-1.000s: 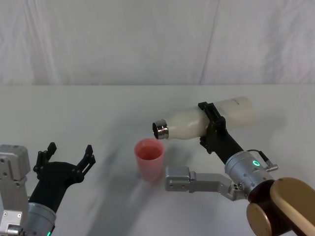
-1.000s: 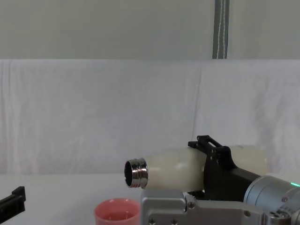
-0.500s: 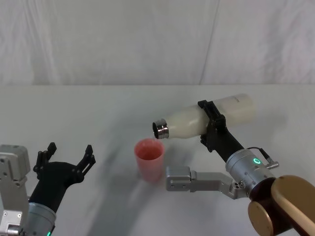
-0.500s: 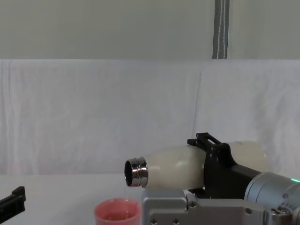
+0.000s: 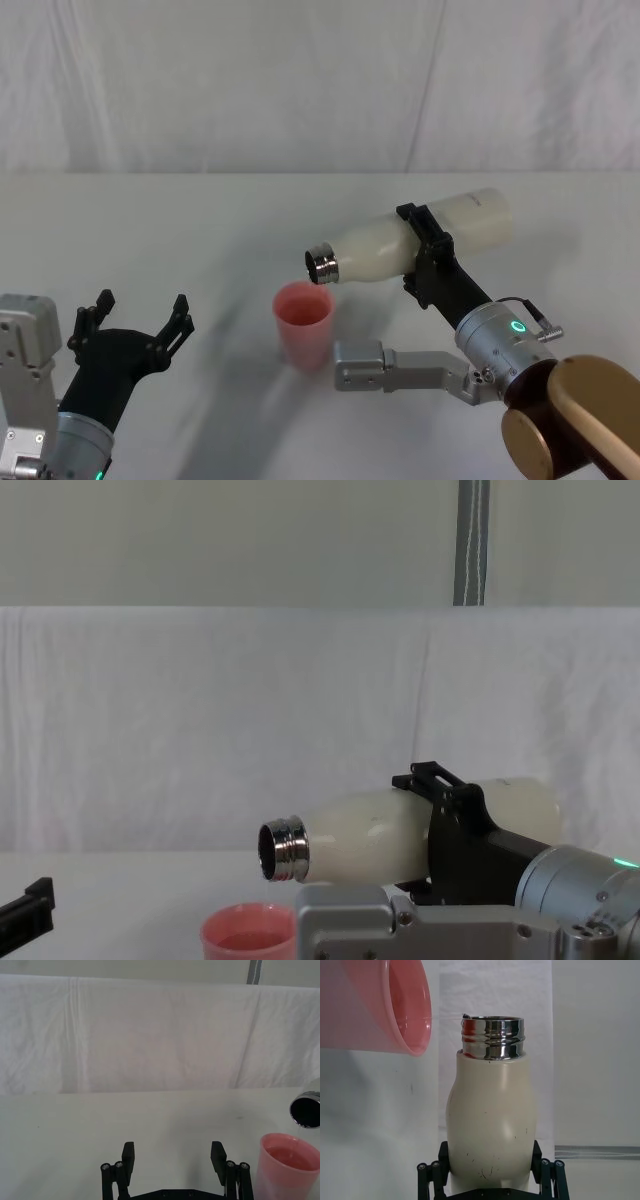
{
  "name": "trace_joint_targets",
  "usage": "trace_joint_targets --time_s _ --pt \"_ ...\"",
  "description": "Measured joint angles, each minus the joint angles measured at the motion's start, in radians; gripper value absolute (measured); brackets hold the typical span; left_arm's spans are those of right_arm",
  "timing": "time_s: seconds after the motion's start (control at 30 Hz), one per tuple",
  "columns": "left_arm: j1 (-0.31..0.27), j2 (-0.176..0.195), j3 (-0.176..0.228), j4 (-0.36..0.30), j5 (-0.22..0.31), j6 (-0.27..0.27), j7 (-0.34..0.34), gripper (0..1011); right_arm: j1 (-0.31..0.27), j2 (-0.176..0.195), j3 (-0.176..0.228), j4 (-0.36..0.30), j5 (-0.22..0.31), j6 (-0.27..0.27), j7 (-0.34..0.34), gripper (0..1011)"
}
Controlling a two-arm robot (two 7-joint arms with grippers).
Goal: Grasp the thermos with one hand and pour water into the cup lid.
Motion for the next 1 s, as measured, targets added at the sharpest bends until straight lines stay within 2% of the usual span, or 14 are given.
trace_joint_targets --time_s 1.0 --pt "0.000 0.000 0.000 0.000 0.000 0.000 0.000 1001 -0.002 0.010 -0.011 -0.026 -0.015 0.011 0.021 951"
